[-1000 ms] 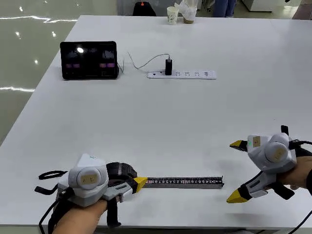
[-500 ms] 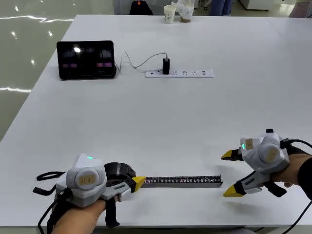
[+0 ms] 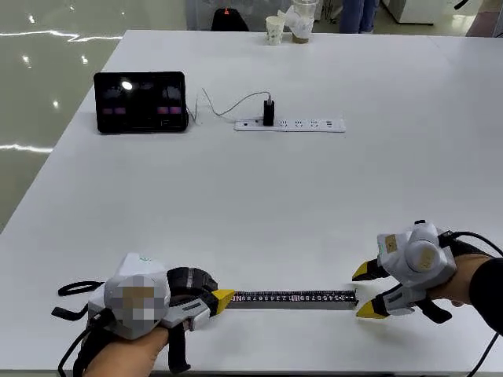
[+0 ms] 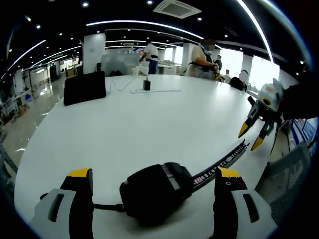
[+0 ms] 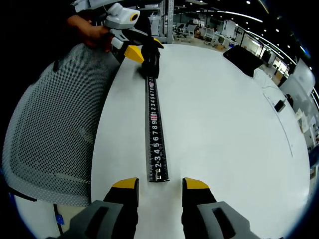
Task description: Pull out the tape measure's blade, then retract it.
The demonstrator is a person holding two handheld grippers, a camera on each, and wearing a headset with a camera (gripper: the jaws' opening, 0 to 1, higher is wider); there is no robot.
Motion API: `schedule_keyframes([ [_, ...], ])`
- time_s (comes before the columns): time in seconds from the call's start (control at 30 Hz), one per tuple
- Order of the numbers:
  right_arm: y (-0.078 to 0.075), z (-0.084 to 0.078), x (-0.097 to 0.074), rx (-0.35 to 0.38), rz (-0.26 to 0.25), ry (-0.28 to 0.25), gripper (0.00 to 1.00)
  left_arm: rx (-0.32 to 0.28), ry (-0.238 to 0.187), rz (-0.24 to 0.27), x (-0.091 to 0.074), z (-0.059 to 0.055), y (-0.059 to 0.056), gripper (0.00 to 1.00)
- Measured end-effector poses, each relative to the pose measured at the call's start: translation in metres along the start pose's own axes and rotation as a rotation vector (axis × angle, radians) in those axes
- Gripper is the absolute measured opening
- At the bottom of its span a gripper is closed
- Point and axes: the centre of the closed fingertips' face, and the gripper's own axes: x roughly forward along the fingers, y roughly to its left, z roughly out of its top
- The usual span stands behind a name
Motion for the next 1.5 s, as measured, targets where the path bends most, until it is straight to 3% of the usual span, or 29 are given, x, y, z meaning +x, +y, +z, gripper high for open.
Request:
schedule_keyframes([
  [0.7,0.003,-0.001,0.011,-0.042,0.011,0.017,0.17,-0.011,0.002,0.004,0.001,-0.001,0.001,0.99],
  [1.13,0.003,0.000,0.011,-0.017,-0.002,0.040,0.12,-0.010,-0.006,0.007,0.002,0.000,0.001,0.99],
  [1.23,0.003,0.000,0.011,0.001,-0.004,0.052,0.12,-0.024,0.005,0.022,0.002,-0.002,0.004,0.99],
  [1.3,0.002,0.000,0.011,0.058,-0.003,0.047,0.11,-0.036,0.005,0.032,0.003,-0.002,0.007,0.99],
  [1.5,0.000,0.000,0.012,0.113,-0.002,0.045,0.11,-0.071,0.052,0.035,0.004,-0.010,0.006,0.95],
])
